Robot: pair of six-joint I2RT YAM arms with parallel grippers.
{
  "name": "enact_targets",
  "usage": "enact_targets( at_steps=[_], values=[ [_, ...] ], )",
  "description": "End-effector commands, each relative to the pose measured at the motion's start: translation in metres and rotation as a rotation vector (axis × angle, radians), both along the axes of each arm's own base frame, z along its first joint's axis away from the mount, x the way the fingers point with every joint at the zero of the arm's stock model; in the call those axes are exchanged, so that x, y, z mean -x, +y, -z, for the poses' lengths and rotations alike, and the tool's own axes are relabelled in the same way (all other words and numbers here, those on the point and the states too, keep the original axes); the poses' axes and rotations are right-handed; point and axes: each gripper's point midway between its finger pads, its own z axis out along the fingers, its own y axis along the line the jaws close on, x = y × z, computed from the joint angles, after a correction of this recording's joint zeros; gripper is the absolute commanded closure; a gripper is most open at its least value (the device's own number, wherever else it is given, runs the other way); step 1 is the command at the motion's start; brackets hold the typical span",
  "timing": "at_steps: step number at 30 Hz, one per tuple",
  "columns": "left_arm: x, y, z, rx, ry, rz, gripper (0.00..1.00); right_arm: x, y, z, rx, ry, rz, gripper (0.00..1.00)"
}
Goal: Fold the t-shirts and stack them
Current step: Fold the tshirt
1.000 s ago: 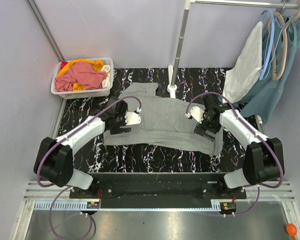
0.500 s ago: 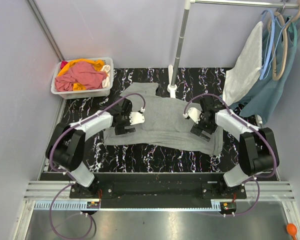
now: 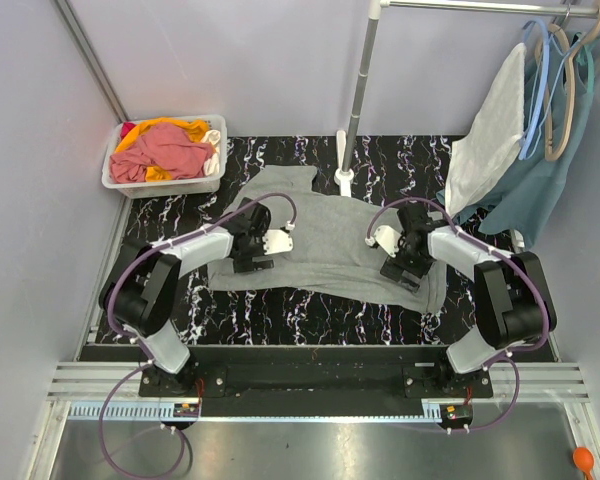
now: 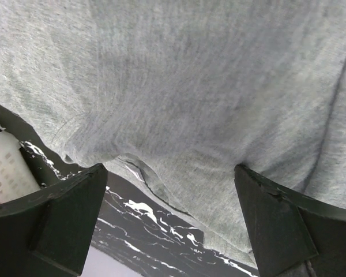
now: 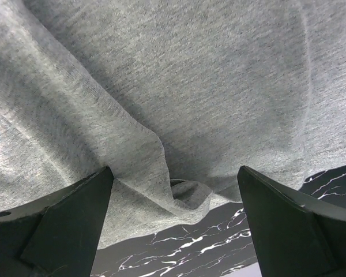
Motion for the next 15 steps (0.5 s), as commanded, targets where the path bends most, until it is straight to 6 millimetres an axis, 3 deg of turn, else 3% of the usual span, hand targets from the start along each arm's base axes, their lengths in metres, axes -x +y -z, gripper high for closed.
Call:
enact_targets(
  at_steps=[1,15],
  values=[
    [0.014,0.011,0.007,-0.049,-0.003,-0.002,0.01,0.015,0.008,0.009,-0.041,0.028,-0.006,0.0],
    [0.067,0.043,0.022,-0.113,0.037,-0.005,0.01,0.042,0.025,0.016,-0.079,0.072,-0.04,0.0]
  ],
)
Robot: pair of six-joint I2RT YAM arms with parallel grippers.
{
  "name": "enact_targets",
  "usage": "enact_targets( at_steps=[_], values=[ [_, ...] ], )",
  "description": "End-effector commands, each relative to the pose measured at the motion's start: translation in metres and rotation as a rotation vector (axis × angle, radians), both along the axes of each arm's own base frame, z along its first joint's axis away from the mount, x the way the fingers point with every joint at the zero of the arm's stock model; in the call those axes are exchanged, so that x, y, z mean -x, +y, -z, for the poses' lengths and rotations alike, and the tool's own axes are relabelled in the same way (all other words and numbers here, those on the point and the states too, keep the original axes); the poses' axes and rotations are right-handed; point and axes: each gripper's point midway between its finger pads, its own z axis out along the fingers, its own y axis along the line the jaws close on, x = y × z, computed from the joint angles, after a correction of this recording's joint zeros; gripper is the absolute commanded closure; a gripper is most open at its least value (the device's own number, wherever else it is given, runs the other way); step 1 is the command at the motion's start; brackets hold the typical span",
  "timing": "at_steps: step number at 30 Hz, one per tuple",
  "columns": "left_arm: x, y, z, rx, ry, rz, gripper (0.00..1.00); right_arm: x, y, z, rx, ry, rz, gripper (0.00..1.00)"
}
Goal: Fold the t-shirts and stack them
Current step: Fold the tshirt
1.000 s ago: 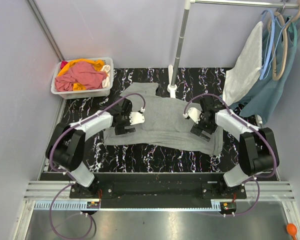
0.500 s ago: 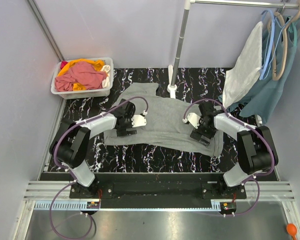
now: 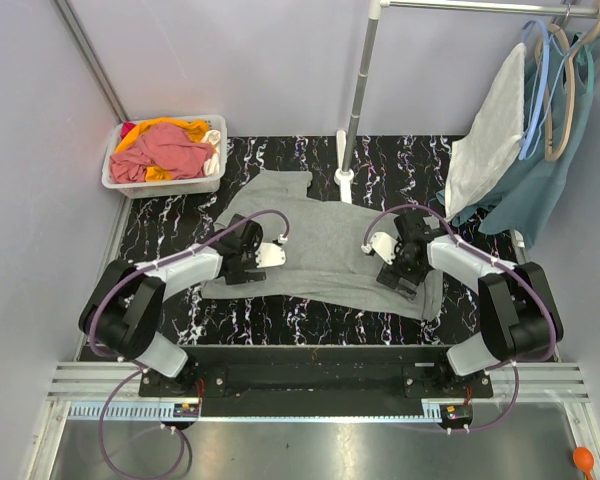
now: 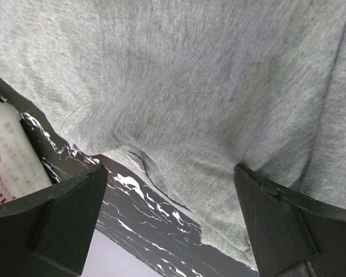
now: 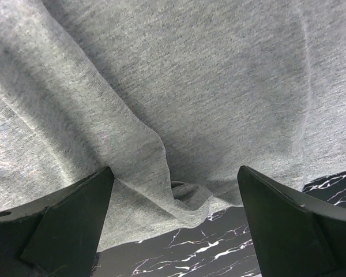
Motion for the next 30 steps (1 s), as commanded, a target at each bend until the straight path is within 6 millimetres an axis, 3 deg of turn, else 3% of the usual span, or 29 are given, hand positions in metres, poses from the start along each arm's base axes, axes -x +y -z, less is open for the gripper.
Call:
enact_targets(
  at_steps=[1,10,30],
  values=[
    [0.046,0.026,0.028,-0.083,0.132,-0.009,0.01,0.027,0.011,0.016,-0.038,0.086,-0.011,0.0],
    [0.08,0.042,0.035,-0.098,0.158,-0.02,0.01,0.043,0.021,0.019,-0.05,0.124,-0.044,0.0],
    [0.142,0.042,0.049,-0.064,0.219,-0.024,0.01,0.081,0.025,0.024,-0.05,0.183,-0.07,0.0]
  ],
)
